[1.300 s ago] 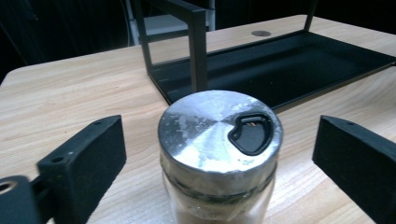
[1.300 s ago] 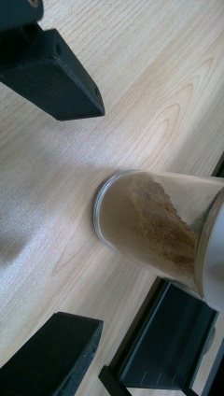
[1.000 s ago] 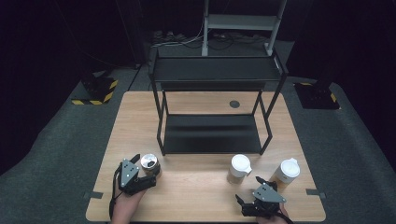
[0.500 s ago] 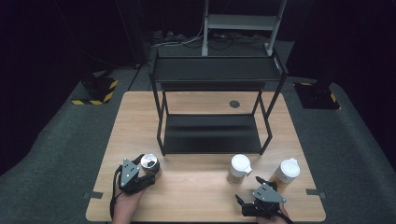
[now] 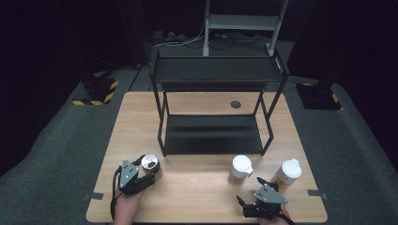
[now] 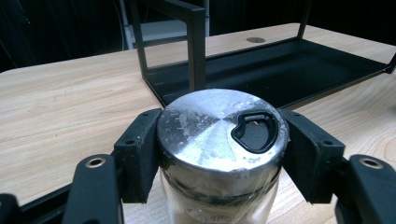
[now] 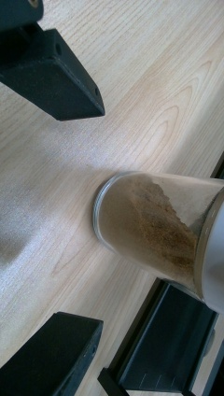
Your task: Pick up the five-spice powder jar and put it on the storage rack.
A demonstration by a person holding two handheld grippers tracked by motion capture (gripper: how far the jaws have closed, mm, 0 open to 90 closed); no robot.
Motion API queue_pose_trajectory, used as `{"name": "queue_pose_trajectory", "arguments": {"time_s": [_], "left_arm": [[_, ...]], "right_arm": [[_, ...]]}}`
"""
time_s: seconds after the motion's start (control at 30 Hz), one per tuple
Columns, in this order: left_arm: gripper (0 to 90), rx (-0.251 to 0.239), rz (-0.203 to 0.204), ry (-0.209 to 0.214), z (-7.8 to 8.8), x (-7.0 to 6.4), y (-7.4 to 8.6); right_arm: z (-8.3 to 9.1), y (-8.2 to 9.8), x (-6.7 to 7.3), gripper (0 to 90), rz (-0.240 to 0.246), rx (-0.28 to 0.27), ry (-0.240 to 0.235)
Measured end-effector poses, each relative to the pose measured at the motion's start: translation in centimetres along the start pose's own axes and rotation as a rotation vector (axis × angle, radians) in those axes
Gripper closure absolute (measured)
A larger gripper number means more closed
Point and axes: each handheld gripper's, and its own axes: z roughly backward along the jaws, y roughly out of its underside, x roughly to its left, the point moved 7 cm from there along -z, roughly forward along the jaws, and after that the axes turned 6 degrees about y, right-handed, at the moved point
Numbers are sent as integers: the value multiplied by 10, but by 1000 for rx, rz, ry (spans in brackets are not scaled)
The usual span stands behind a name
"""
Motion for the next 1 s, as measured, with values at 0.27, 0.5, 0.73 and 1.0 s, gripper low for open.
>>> {"name": "queue_pose_trajectory", "arguments": {"time_s": [0.27,0.5,0.73,1.0], "left_arm": [[346,-16,16,1,3,1,-4],[346,-27,-18,-1,6,-4,-13],[346,-52,-44,8,7,-12,-24],[346,-72,-70,19,8,-19,-35]], "right_arm": [[0,0,0,2,2,-1,0],[0,0,0,2,6,-1,-1],[0,0,1,2,8,-2,-1],[0,0,1,2,8,-2,-1]]}}
